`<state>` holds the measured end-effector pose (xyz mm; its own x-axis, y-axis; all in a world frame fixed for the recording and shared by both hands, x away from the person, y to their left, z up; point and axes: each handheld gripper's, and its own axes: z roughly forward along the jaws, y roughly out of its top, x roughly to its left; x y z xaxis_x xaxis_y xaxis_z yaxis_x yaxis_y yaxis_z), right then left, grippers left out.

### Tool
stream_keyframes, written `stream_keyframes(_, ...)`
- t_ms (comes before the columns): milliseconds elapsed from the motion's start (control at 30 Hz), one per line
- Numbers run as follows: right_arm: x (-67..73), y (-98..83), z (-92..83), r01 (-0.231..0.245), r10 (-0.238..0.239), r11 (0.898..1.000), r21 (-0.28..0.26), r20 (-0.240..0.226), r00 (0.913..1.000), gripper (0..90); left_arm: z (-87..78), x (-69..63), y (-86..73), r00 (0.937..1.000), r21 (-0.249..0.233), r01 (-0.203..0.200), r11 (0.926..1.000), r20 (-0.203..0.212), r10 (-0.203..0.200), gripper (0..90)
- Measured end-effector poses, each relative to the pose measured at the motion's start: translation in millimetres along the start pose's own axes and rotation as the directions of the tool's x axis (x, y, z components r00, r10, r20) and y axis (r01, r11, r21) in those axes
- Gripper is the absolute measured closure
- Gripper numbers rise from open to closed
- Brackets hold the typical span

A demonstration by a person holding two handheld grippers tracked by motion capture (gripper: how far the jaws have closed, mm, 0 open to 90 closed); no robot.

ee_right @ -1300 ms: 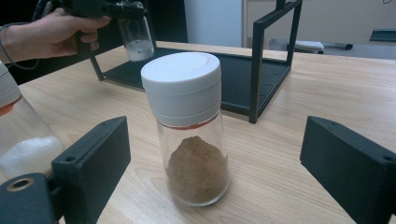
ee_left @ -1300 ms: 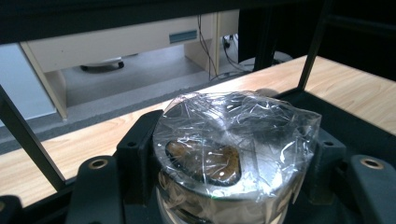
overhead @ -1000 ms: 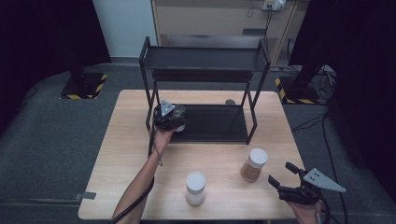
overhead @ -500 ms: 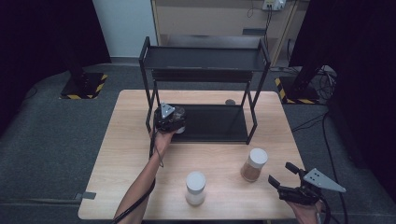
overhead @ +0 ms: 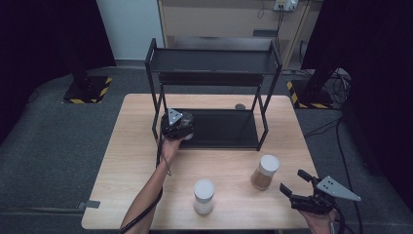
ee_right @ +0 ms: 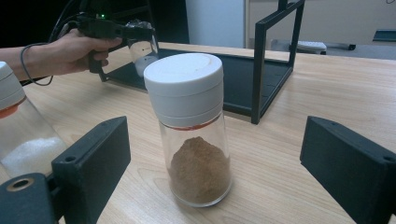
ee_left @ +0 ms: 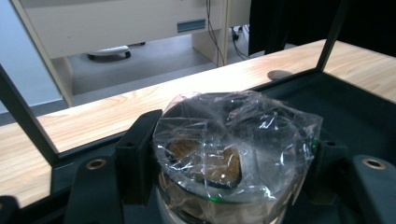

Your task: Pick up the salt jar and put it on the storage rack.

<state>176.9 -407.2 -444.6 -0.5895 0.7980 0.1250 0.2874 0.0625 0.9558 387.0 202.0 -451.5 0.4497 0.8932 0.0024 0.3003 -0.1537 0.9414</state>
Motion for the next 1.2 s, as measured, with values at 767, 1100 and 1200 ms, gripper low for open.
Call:
stream_keyframes(767, -0.4, 0.0, 0.0, 0.002, -0.002, 1.000, -0.002, -0.008, 1.0000, 8.7, -31.5, 8.1, 38.9, 0.9991, -0.063, -0.021, 0.9978, 0.035, 0.024, 11.2)
stream_keyframes(1100, 0.3, 0.3, 0.3, 0.005, -0.005, 1.000, 0.000, -0.005, 1.0000, 8.8, -62.6, 22.5, 61.1, 0.9879, -0.094, 0.008, 0.9955, 0.155, 0.006, 9.3)
stream_keyframes(1200, 0.6, 0.6, 0.8, 0.006, -0.006, 1.000, 0.002, -0.006, 1.0000, 8.8, -72.6, 24.1, 66.3, 0.9845, -0.105, 0.010, 0.9944, 0.175, 0.008, 8.8)
